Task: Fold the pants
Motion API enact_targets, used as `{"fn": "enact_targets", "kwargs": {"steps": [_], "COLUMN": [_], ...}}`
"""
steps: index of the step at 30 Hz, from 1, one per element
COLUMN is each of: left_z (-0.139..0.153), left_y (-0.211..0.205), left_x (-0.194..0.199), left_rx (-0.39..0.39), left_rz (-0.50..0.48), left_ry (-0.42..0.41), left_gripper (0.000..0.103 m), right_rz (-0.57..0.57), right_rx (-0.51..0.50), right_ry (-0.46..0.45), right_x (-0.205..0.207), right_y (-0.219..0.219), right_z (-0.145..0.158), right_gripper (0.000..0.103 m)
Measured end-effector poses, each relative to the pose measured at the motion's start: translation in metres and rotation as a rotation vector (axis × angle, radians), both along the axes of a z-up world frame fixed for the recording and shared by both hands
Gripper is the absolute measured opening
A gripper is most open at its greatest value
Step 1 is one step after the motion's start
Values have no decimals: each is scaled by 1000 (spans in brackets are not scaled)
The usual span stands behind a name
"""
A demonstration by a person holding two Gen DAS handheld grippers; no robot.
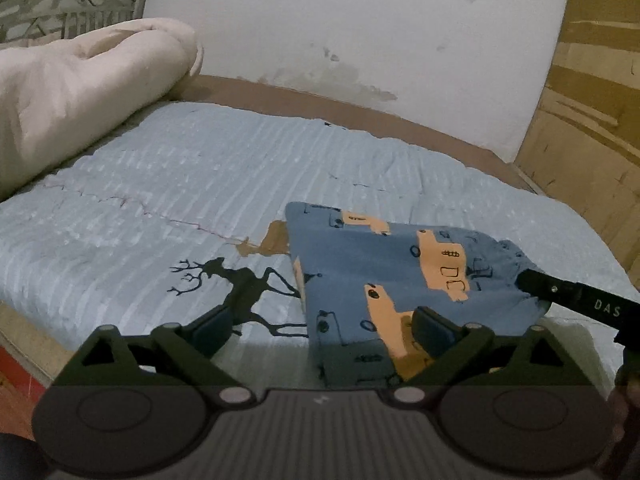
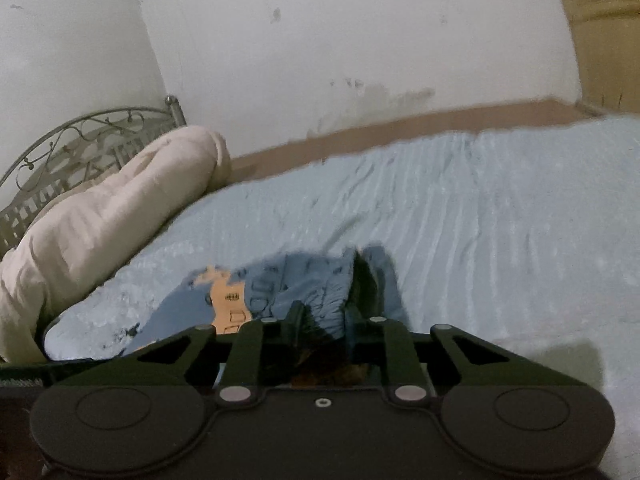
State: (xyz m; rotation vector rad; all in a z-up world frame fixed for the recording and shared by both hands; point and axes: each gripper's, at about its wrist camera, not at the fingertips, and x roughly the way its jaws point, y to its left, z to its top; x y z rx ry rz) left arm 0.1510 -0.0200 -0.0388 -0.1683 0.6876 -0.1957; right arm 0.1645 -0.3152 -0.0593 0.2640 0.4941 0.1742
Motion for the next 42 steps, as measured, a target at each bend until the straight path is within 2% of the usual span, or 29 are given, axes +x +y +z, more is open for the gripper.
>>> {"fn": "enact_targets", "kwargs": {"steps": [3, 7, 11, 13, 15, 17, 18, 19, 20, 22, 24, 28, 30, 33, 34, 36, 40, 42], "left_z": [-16, -20, -15, -10, -6, -2, -1, -2, -4, -10, -18, -22, -24, -25, -25, -22, -18, -22], "left_y": [-6, -6, -1, 2, 6, 7, 7, 7, 6, 2, -2, -10, -13, -13, -13, -10, -1, -4], "left_x": [7, 2, 0, -1, 3, 10, 15, 19, 23, 27, 25, 13, 10, 9, 9, 8, 6, 9], "left_rx": [49, 78, 55, 33, 17, 17, 16, 14, 17, 40, 62, 89, 95, 96, 95, 83, 0, 19], "left_rz": [3, -33, -35, -27, -5, 24, 38, 49, 57, 60, 49, 15, 0, -13, -13, -13, 11, 8], "left_ry": [90, 79, 81, 61, 33, 25, 26, 27, 36, 67, 84, 61, 62, 60, 60, 63, 44, 73], "left_gripper": [98, 99, 99, 100, 102, 102, 102, 102, 102, 102, 102, 102, 102, 102, 102, 102, 102, 102], "right_rz": [11, 0, -3, -5, -1, -6, -16, -23, -24, -19, 7, 79, 94, -14, -39, -27, -66, -60], "right_rx": [-20, -66, -124, -155, -176, -188, -202, -209, -209, -212, -232, -251, -299, -440, -436, -300, -226, -175], "right_ry": [11, 77, 70, 65, 50, 32, 17, -1, -20, -37, -56, -46, -21, 34, 43, 84, 11, -27], "right_x": [-2, -1, -8, -11, -17, -23, -26, -26, -25, -16, -1, 43, 63, 88, 93, 98, 73, 52], "right_y": [-1, 4, 10, 13, 11, 6, 5, 5, 4, 7, 14, 31, 38, 32, 23, -1, -11, -12], "right_z": [4, -15, -24, -23, -19, -14, -11, -8, -5, 1, 5, 6, 0, -15, -20, -26, -14, -6], "right_gripper": [21, 23, 25, 35, 41, 58, 72, 80, 83, 96, 102, 102, 102, 102, 102, 102, 102, 102]}}
